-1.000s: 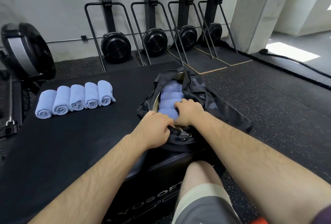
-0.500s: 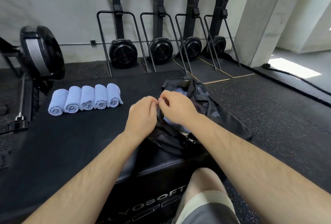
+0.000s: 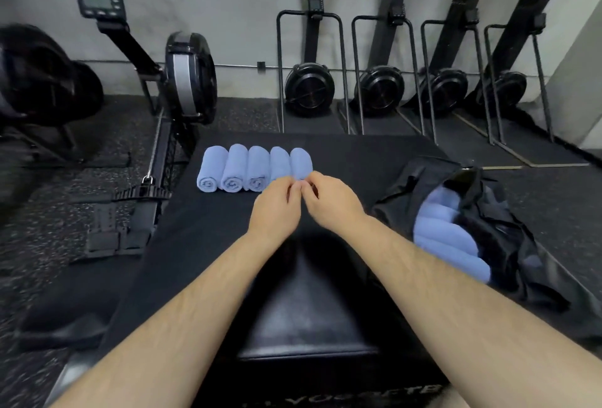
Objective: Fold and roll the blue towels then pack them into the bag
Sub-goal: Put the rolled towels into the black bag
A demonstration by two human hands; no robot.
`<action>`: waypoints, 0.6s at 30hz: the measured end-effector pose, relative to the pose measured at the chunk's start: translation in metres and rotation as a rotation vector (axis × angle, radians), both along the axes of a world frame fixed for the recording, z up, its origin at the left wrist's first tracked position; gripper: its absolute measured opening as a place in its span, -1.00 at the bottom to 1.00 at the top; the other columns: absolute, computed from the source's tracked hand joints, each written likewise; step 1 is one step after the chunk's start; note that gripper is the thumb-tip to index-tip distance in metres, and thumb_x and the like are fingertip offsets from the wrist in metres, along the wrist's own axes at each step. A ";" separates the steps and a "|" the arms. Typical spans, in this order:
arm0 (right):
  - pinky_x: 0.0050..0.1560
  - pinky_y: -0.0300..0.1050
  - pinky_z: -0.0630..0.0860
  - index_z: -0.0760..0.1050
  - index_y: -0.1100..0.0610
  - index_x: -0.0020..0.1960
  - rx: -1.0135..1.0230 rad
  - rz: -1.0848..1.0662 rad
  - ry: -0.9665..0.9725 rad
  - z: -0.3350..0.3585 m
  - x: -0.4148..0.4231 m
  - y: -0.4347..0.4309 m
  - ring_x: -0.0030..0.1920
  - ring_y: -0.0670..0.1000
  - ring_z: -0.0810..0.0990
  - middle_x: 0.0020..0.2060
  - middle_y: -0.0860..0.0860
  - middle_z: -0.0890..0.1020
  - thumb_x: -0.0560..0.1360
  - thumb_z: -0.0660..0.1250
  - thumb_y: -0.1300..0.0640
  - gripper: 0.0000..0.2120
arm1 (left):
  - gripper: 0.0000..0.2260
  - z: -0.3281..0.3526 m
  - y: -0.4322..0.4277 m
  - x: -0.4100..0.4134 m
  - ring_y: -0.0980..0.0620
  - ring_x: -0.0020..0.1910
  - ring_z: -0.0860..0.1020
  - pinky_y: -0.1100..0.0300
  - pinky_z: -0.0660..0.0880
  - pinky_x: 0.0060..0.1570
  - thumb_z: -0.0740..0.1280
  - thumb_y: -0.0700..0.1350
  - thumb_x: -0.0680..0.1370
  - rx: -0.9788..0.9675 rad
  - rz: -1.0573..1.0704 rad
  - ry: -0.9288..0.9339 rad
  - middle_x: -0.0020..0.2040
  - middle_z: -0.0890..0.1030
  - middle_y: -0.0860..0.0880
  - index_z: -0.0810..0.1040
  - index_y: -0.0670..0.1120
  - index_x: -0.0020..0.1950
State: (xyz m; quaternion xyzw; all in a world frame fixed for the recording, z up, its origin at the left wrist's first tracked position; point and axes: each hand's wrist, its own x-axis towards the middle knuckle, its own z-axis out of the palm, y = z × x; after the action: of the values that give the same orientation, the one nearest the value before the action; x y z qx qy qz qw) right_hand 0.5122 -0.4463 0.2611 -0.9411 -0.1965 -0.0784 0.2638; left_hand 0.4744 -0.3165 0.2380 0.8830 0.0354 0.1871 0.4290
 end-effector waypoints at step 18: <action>0.15 0.09 0.49 0.45 0.03 0.36 -0.067 -0.180 0.214 -0.087 0.116 0.057 0.25 0.25 0.41 0.26 0.19 0.38 0.61 0.24 -0.02 -0.66 | -0.71 -0.073 0.038 0.096 0.01 0.37 0.43 0.08 0.32 0.29 0.20 -0.13 0.64 0.336 -0.016 0.070 0.34 0.55 0.07 0.58 -0.04 0.32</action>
State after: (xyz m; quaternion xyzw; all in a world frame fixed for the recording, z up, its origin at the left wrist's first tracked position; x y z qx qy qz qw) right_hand 0.6285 -0.3891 0.1745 -0.9662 -0.0845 0.0056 0.2437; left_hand 0.5699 -0.2789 0.1650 0.9485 0.0116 0.1564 0.2753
